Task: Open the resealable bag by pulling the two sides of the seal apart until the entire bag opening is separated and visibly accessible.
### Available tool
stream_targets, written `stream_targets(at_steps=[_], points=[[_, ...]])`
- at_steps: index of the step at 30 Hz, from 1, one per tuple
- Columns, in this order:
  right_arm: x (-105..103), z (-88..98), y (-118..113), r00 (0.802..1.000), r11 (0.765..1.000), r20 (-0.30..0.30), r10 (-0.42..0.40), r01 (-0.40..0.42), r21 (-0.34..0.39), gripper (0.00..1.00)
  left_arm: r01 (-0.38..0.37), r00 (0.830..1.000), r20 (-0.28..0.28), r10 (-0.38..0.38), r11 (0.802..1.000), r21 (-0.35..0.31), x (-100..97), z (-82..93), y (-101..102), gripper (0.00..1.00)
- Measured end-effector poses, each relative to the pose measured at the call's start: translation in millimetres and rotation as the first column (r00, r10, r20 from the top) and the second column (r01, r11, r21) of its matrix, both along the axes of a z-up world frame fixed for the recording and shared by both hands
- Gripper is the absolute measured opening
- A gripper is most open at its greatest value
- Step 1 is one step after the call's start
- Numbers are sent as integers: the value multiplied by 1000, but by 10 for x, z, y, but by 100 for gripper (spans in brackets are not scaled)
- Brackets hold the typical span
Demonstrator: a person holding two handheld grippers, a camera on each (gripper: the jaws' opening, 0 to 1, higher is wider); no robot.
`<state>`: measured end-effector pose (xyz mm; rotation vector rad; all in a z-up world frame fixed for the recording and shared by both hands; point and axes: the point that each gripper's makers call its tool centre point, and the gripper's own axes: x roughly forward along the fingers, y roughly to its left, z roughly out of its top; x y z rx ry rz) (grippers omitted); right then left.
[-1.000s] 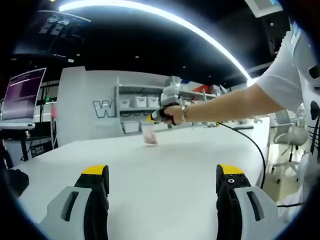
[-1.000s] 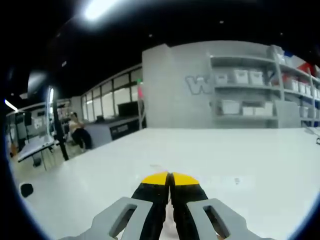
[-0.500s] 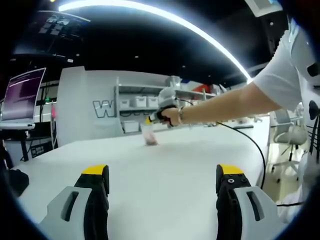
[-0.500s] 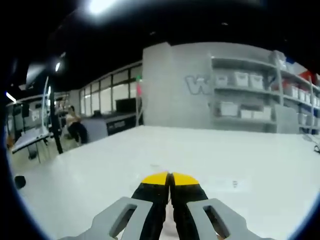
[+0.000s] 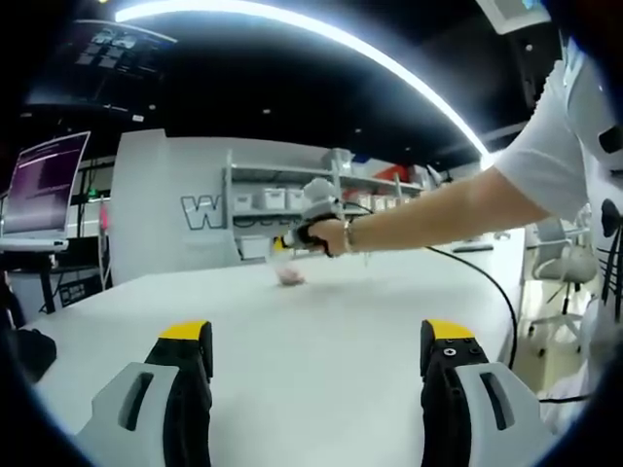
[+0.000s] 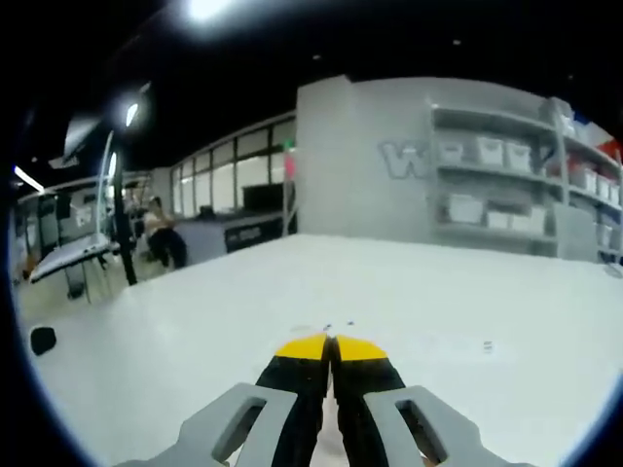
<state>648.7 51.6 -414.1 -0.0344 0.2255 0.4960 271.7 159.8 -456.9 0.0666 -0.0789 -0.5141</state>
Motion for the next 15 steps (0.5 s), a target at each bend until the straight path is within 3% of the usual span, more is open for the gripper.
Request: stream_targets(at_steps=[6, 15], points=[[-65, -169, 109, 999, 999, -28, 47, -47, -15, 0, -1, 1000, 1, 1, 1000, 0, -1, -3, 0, 86], [-133, -275, 232, 996, 996, -41, 85, -86, -34, 0, 1, 1000, 3, -1, 1000, 3, -5, -4, -3, 85]])
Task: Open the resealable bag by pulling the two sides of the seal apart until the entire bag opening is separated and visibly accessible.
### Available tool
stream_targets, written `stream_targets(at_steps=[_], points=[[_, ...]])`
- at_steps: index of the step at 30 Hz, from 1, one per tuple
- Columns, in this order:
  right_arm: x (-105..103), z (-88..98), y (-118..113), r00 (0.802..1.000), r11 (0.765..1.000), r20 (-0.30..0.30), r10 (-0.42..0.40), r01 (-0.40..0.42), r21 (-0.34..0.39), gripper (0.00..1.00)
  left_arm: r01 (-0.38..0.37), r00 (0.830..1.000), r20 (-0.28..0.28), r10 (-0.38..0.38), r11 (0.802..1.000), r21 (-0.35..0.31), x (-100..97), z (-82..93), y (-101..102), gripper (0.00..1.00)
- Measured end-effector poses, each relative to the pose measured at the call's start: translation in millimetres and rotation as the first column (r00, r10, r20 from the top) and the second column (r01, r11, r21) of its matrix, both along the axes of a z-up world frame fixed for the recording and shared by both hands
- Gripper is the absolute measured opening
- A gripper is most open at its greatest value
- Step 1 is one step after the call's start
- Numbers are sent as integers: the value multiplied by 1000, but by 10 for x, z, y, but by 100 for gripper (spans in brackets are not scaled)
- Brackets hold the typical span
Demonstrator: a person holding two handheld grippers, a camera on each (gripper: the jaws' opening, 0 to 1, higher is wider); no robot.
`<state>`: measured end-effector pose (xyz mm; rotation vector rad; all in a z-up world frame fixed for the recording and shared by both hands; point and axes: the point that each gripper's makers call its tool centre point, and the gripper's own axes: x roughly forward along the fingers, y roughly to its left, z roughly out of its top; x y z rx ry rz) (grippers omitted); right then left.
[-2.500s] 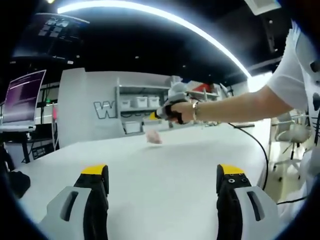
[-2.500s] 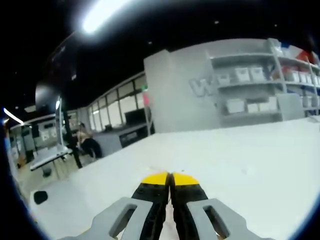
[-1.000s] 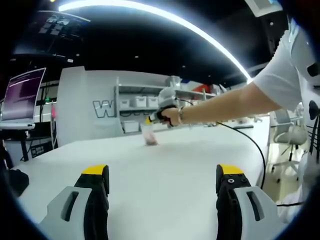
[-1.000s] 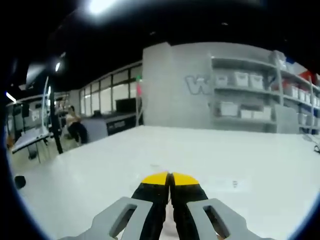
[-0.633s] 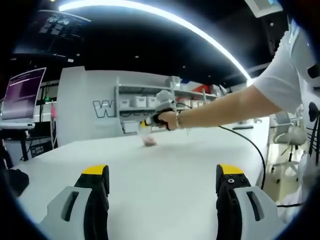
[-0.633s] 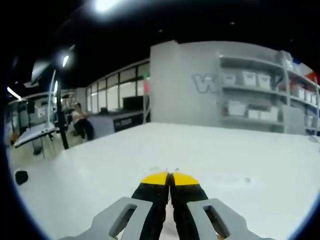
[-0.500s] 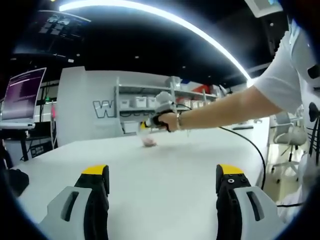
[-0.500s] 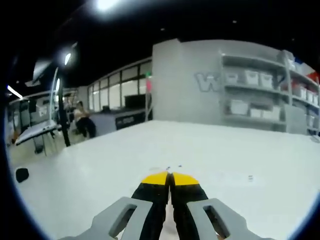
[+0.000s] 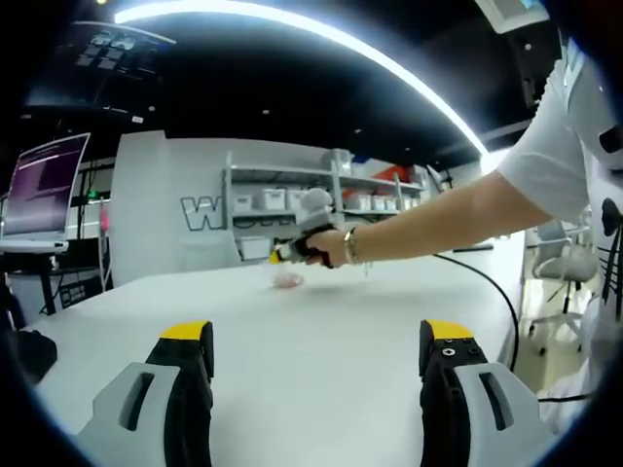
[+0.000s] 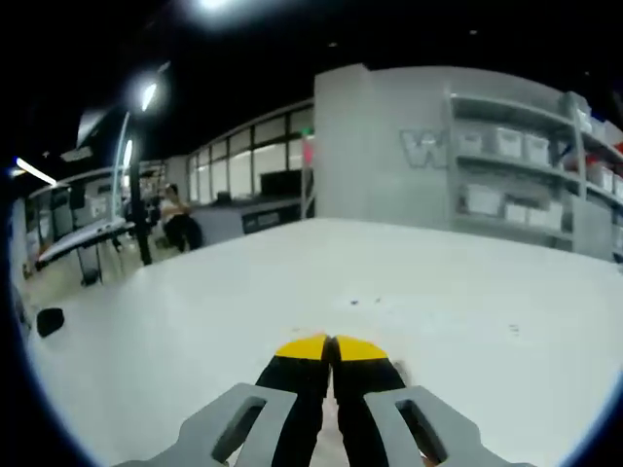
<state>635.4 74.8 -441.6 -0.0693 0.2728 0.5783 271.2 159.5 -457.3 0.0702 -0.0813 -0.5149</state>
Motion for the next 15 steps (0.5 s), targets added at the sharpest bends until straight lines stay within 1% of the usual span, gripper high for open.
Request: stream_targets(at_steps=[5, 15], points=[[-58, -92, 75, 1000, 999, -2, 30, -30, -32, 0, 2, 1000, -2, -2, 1000, 1, -1, -4, -2, 85], [-133, -214, 120, 999, 997, -12, 51, -52, -60, 0, -1, 1000, 3, 1, 1000, 1, -4, 0, 11, 85]])
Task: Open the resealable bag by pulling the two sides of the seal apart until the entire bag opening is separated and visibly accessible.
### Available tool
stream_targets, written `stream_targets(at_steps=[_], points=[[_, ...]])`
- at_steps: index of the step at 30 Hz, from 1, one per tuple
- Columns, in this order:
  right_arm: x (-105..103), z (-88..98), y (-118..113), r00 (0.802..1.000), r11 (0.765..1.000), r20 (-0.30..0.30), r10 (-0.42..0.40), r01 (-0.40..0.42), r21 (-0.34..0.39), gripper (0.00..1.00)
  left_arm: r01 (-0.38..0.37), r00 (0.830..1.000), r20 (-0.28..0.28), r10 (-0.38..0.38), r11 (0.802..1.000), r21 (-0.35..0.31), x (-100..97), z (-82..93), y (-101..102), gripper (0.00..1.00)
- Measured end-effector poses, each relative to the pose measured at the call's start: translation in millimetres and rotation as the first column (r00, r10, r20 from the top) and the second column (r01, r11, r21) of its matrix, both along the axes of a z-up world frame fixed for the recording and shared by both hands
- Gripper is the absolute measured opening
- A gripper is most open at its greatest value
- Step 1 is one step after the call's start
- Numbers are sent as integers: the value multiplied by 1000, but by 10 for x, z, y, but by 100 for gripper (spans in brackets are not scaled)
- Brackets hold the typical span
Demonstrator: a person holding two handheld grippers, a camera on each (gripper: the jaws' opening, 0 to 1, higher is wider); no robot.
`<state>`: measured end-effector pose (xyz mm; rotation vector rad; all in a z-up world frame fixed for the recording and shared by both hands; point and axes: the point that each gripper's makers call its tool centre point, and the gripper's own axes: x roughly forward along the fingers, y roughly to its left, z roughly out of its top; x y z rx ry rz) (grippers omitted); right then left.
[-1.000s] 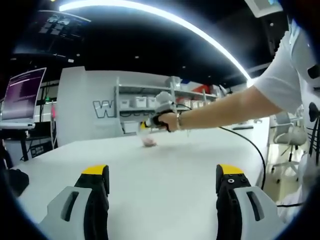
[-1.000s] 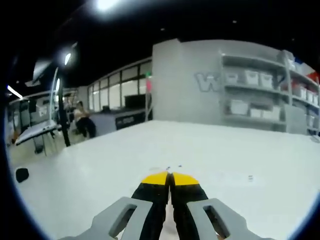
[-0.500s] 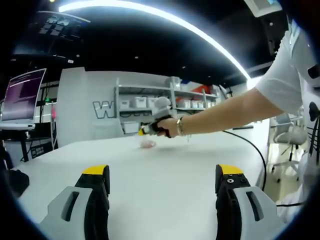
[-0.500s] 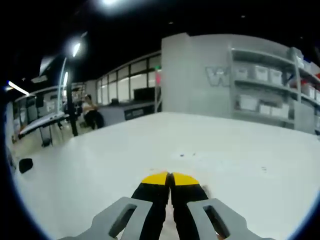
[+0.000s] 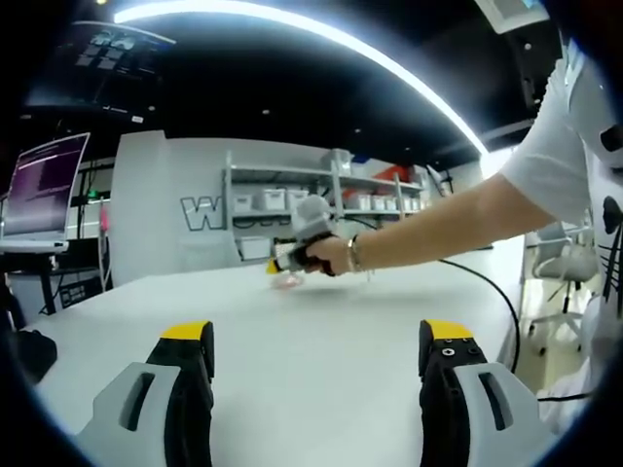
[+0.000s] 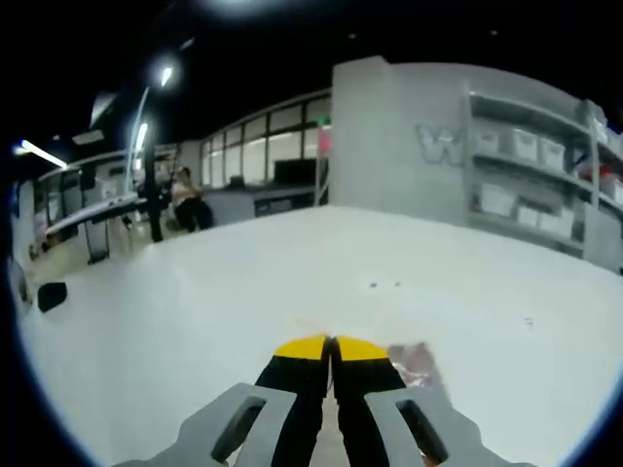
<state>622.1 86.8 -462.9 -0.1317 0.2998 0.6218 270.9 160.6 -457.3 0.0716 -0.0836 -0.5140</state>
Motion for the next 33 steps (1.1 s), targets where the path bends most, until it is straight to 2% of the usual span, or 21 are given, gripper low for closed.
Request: stream_targets(at_steps=[33], points=[[-72, -61, 67, 999, 997, 26, 42, -40, -71, 11, -5, 1000, 3, 5, 1000, 6, 2, -3, 11, 85]])
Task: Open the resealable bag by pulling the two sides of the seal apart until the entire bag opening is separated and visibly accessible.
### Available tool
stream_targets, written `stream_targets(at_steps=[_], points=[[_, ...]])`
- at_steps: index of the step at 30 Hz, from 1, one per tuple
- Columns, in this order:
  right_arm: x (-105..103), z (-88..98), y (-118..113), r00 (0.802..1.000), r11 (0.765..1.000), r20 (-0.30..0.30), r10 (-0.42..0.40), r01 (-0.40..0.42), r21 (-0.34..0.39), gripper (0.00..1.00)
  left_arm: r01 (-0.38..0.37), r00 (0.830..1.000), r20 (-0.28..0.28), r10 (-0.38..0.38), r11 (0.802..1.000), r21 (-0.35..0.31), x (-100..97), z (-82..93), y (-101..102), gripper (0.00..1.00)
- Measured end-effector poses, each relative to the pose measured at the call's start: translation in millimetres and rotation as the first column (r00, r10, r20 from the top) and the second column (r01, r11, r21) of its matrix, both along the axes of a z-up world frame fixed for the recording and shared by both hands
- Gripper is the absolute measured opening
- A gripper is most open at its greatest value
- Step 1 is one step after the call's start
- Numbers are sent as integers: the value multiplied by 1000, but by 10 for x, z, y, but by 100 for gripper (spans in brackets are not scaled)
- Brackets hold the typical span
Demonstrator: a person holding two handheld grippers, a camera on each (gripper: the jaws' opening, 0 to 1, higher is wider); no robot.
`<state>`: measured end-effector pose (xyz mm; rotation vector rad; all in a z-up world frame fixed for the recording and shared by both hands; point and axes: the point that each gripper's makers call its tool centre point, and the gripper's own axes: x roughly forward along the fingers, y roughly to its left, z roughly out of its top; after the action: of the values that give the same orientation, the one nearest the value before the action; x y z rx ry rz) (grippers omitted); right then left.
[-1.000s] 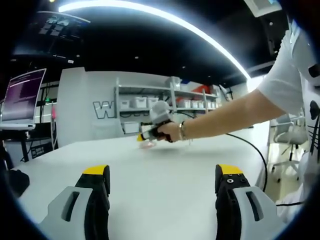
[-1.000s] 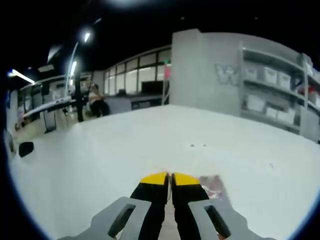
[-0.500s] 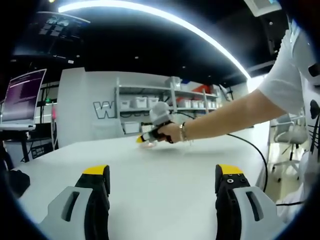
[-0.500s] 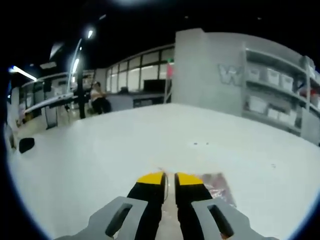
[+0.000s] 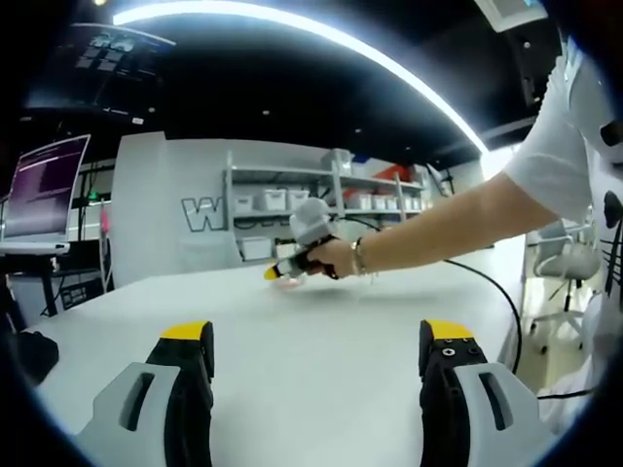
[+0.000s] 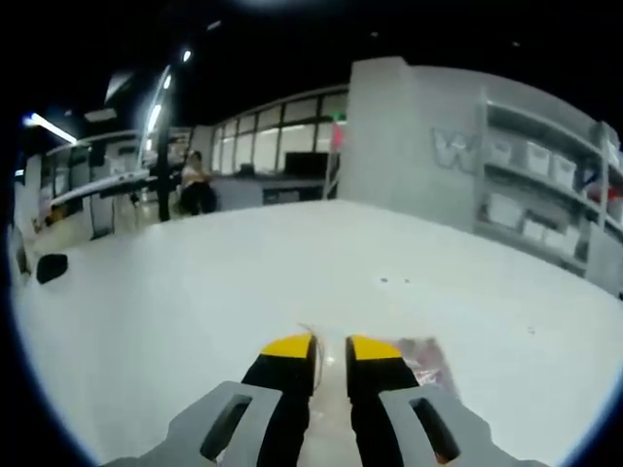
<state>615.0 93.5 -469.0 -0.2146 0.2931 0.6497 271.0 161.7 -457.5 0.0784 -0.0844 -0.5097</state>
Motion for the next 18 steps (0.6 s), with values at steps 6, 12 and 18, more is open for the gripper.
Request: stream_targets(at_steps=[6, 12, 18], points=[[-37, -1, -11, 1000, 1000, 9, 0, 0, -18, 15, 1, 1000, -1, -1, 1000, 2, -2, -6, -1, 85], [-55, 3, -19, 1000, 1000, 14, 3, -3, -27, 16, 2, 1000, 0, -2, 1000, 1, -3, -4, 1, 85], [-142, 4, -6, 1000, 999, 18, 11, -11, -33, 18, 2, 1000, 1, -2, 1000, 2, -4, -2, 3, 86]])
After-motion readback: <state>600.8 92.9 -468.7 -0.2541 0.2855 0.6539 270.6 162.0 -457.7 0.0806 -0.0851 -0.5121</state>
